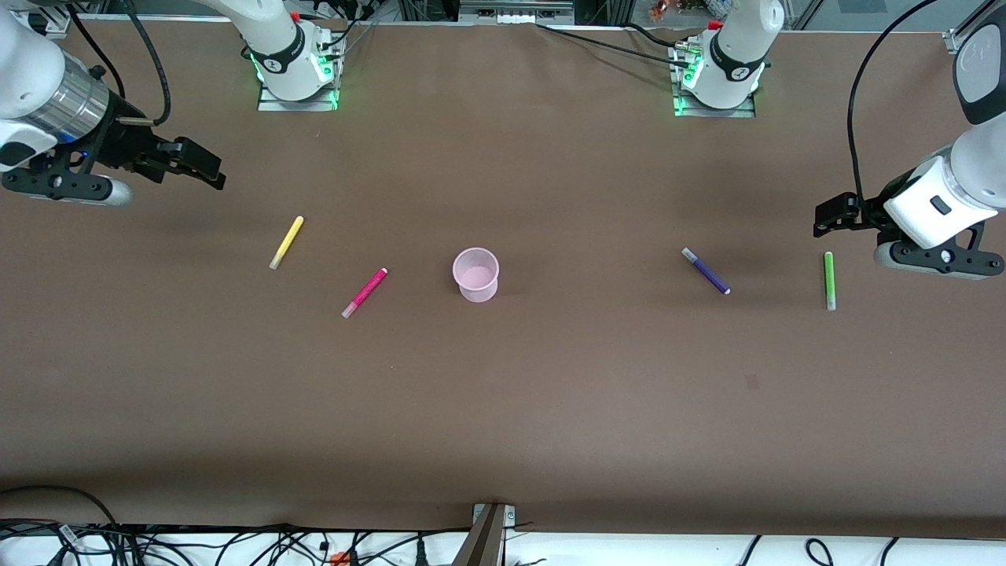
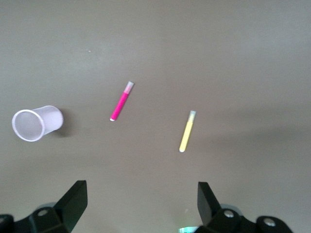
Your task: Organize pens into pink holder with both arms
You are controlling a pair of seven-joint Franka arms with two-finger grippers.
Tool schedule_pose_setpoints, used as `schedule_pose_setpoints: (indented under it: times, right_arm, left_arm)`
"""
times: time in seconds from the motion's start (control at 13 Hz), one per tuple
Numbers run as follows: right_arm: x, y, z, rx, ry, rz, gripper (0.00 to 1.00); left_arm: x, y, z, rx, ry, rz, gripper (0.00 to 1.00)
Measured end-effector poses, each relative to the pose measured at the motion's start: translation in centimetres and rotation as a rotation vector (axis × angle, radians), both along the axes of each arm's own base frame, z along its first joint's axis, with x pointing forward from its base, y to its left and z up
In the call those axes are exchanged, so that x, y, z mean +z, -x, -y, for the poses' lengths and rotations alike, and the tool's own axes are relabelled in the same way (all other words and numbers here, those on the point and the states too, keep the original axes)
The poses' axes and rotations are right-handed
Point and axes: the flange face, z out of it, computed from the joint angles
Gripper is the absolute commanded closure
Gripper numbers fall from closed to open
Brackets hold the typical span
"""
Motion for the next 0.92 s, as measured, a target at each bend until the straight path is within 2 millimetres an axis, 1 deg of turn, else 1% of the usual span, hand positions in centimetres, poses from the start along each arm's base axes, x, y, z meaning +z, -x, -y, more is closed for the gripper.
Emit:
schedule_pose_setpoints:
  times: [0.23,0.69,0.92]
  right_arm:
    - [0.1,0.0,-0.1,0.056,0.014,0.008,0.00]
    - [1.4,-0.2,0.0,0.064,0.013,0.036,0.00]
    - [1.5,-0.2,0.1,0.062,0.013,0.038,0.00]
  left_arm:
    - [0.0,0.0,0.0,0.000,0.000,0.001,0.00]
    - [0.1,0.0,0.0,0.000,0.000,0.002,0.00]
    - [0.0,0.1,-0.1,0.001,0.000,-0.007,0.00]
